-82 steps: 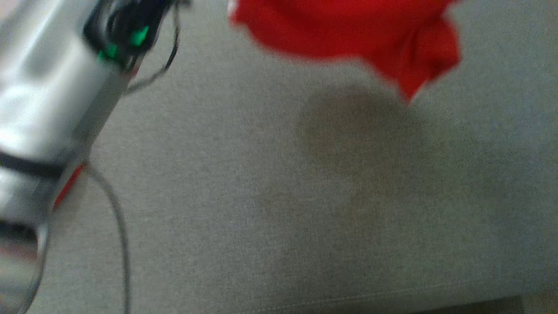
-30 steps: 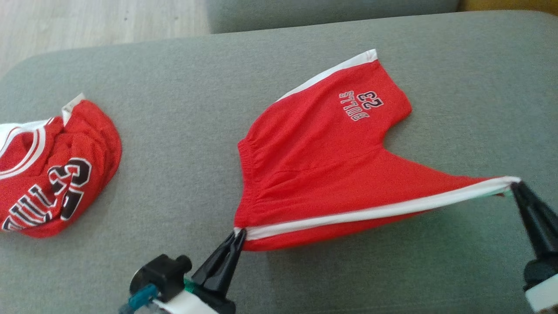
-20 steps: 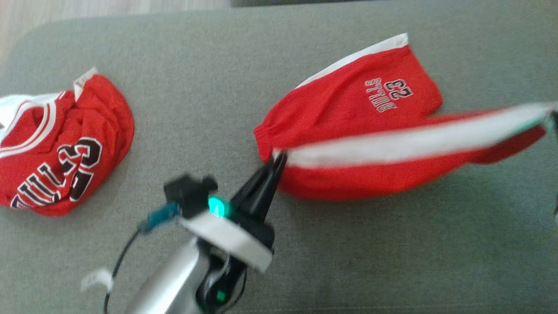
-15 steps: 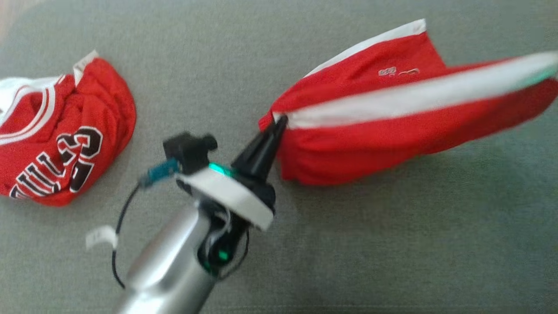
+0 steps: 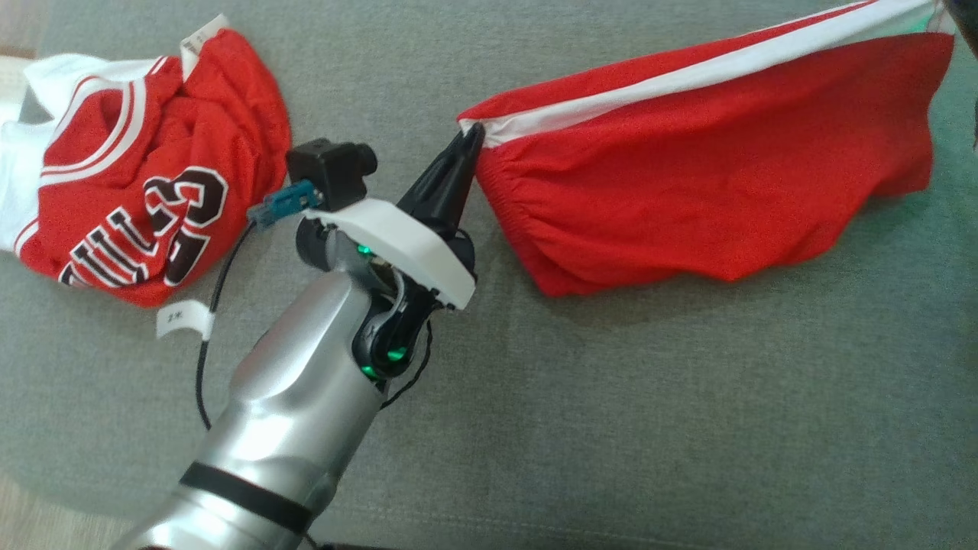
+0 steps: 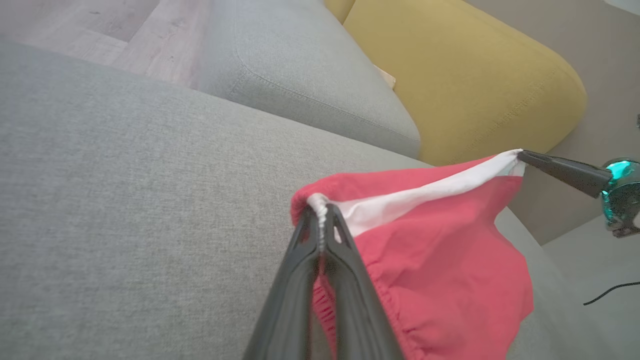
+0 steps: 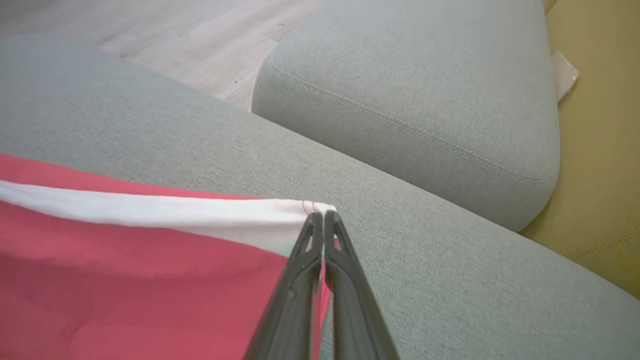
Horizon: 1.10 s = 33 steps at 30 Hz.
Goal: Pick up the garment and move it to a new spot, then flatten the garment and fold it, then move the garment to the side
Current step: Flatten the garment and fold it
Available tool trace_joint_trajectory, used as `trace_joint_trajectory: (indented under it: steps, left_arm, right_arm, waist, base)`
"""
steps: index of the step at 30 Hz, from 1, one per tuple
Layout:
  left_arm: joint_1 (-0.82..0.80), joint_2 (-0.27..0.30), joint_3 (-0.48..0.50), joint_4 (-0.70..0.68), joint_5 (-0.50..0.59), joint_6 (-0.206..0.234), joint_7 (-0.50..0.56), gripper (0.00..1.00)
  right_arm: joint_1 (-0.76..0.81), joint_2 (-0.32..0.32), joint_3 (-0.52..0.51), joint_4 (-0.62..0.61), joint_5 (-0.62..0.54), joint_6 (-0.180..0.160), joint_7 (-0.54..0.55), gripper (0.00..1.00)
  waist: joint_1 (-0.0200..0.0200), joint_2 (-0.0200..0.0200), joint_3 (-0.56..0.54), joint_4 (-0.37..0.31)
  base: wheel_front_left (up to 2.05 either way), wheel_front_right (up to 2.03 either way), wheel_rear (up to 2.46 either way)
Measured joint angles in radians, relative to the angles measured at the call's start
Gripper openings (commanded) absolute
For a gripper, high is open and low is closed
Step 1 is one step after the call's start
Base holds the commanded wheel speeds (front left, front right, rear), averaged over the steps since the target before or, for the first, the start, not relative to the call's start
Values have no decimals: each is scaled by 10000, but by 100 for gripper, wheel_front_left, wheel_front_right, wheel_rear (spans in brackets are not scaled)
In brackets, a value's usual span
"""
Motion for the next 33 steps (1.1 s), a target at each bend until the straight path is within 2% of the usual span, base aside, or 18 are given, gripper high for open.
trace_joint_trajectory:
  steps: [6, 15, 16, 17, 18, 19, 20, 21, 26, 29, 33]
  left_arm:
    - [-657, -48, -828, 380, -802, -104, -209, 0]
    - [-1386, -77, -1490, 1093, -1264, -159, -631, 0]
    - [-1433, -77, -1570, 1181, -1331, -159, -637, 0]
    - [-1457, -82, -1618, 1277, -1360, -134, -683, 0]
    - [-1476, -86, -1674, 1379, -1348, -65, -719, 0]
    - [-1499, -86, -1716, 1465, -1285, -4, -731, 6]
    - [-1528, -86, -1737, 1538, -1200, 59, -734, 43]
    - [-1569, -86, -1768, 1599, -1164, 100, -788, 100]
    - [-1566, -90, -1521, 1331, -589, 456, -815, 100]
    - [-1261, -63, -748, 430, 589, 1030, -817, 100]
    - [248, 27, 142, -1304, 2468, 1766, -821, 100]
  right_arm:
    - [-1267, -67, 1501, 1266, 328, 0, -313, 0]
    - [-2336, 67, 2796, 2324, 884, 0, -1310, 0]
    - [-2421, 109, 2897, 2454, 978, 0, -1457, 13]
    - [-2499, 150, 3014, 2562, 1099, 0, -1626, 36]
    - [-2550, 186, 3099, 2644, 1225, 0, -1875, 100]
    - [-2577, 232, 3135, 2723, 1363, 0, -2144, 100]
    - [-2605, 274, 3185, 2792, 1498, 0, -2395, 100]
    - [-2631, 305, 3250, 2847, 1676, 0, -2592, 100]
    - [-2631, 295, 3568, 3062, 2675, 0, -3538, 100]
    - [-2243, 240, 3747, 2976, 3287, 0, -3611, 100]
    - [-1134, 174, 4011, 3122, 3561, 0, -3691, 100]
  waist:
    - [0, 0, 275, 256]
    - [0, 0, 513, 283]
    - [0, 0, 527, 268]
    - [0, 0, 539, 255]
    - [0, 0, 549, 245]
    - [0, 0, 555, 238]
    - [0, 0, 557, 233]
    - [0, 0, 552, 225]
    - [0, 0, 342, 189]
    - [0, 0, 115, 134]
    - [0, 0, -209, 1]
  base:
    - [0, 0, 0]
    - [0, 0, 0]
    - [0, 0, 0]
    - [0, 0, 0]
    - [0, 0, 0]
    - [0, 0, 0]
    - [0, 0, 0]
    - [0, 0, 0]
    - [0, 0, 0]
    - [0, 0, 0]
    - [0, 0, 0]
